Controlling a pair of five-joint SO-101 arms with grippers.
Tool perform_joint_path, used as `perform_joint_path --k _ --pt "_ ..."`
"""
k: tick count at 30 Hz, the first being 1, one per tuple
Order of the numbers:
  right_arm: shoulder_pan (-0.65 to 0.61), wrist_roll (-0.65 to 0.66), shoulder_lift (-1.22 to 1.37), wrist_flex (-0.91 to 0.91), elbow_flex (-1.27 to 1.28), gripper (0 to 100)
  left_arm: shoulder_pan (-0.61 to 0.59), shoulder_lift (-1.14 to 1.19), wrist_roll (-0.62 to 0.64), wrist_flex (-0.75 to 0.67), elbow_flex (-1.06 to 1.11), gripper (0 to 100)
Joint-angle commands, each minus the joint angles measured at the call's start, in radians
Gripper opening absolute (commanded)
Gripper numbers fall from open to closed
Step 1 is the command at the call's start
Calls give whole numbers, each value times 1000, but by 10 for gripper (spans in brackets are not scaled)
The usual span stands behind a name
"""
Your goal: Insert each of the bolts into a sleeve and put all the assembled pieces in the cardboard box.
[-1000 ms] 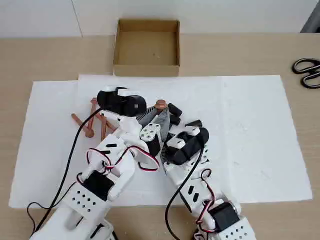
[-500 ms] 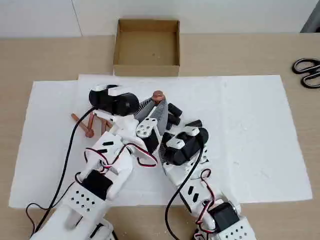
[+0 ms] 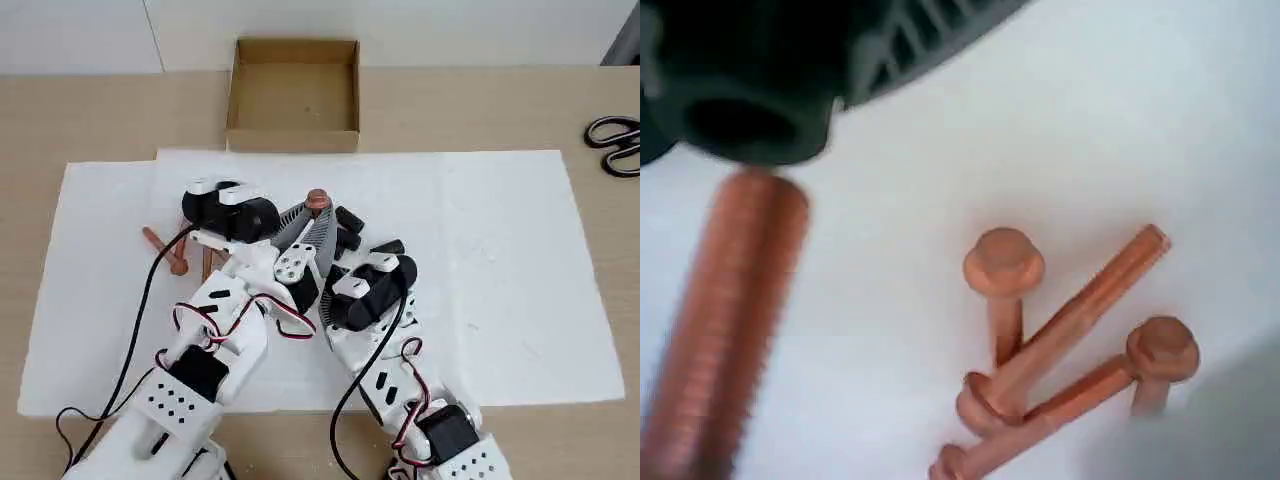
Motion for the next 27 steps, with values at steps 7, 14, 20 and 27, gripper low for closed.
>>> perform_joint_path --k 7,14,20,27 --pt "-35 -15 -21 -5 0 3 3 -29 5 -34 30 6" --pt "-41 -15 -21 -5 0 3 3 -29 6 -34 30 6" --pt "-39 -15 -21 -5 0 3 3 -34 3 -32 50 6" --pt "-39 -14 -21 -5 0 3 2 -35 3 -32 81 6"
